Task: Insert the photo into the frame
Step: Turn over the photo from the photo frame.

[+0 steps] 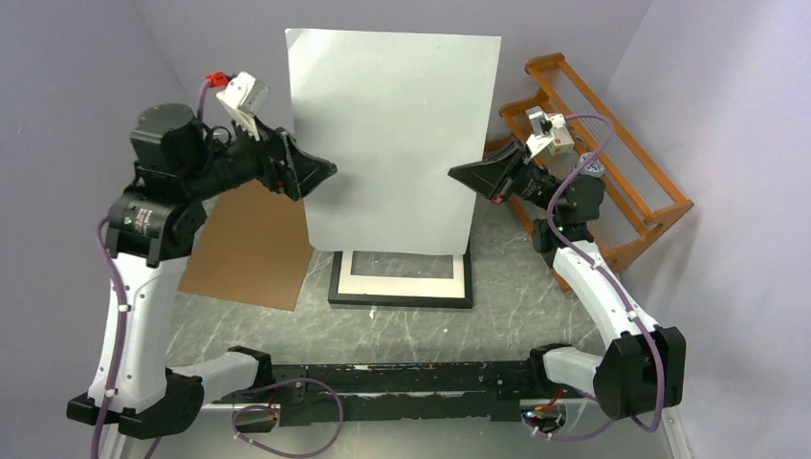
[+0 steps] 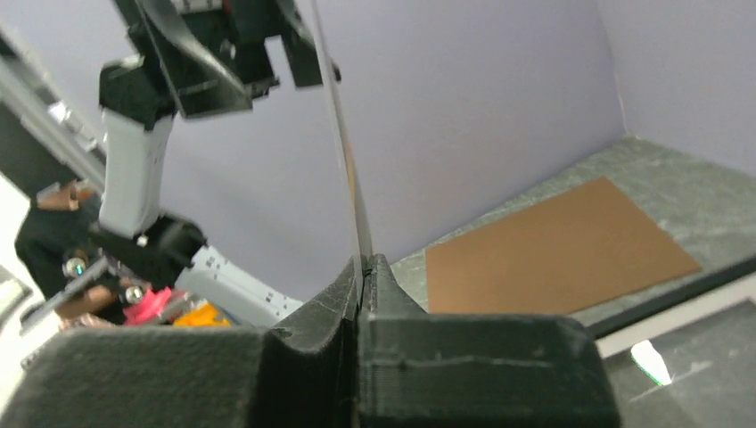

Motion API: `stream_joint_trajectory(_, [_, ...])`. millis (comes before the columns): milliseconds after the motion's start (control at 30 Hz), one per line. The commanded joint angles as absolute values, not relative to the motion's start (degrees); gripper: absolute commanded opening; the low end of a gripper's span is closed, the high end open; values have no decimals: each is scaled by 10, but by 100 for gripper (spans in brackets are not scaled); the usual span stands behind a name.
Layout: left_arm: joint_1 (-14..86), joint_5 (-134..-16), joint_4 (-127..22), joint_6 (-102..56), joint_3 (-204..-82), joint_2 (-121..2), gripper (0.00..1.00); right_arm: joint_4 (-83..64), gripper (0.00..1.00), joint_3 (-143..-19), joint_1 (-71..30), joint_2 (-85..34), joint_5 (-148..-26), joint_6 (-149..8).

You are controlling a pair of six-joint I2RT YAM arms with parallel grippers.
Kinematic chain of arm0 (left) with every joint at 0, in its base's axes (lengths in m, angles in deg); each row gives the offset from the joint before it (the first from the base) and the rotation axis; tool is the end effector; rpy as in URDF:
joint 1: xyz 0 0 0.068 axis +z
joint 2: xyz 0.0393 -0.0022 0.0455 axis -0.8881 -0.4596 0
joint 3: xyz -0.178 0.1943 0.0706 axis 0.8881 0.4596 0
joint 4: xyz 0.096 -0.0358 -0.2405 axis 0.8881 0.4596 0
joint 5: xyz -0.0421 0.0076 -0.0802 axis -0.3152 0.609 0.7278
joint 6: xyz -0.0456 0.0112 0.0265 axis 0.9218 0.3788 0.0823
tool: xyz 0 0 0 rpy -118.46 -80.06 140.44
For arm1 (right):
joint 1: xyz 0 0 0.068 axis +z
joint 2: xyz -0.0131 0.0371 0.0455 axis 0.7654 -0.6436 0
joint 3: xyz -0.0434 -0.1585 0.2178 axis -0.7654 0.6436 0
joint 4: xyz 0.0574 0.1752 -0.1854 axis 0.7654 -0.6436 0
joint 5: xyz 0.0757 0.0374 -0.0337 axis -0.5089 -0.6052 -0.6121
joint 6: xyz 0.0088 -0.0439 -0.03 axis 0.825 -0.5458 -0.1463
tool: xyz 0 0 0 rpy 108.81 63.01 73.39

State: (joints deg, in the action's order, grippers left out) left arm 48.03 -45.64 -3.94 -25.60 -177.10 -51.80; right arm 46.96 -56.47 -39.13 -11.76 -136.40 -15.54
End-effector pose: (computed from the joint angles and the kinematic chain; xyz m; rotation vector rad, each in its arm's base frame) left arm 0.1610 -0.0643 0.5447 0.5840 1.6479 -0.8541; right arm 0.2324 0.0749 0.4050 -0.5455 1.2598 1.5247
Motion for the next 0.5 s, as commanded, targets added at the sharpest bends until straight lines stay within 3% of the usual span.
stream_joint_trajectory(0, [480,-618,-78,-139,-1671,-498,94,290,0,-568,-395,-104,-1285,-204])
stream_joint_trajectory(233, [480,-819,39,-47,-1612,-530,94,33,0,-606,-395,-178,-1188,-265])
stream_joint_trajectory(467, [480,-783,0,6,-1488,-555,94,-156,0,-681,-398,-342,-1158,-351])
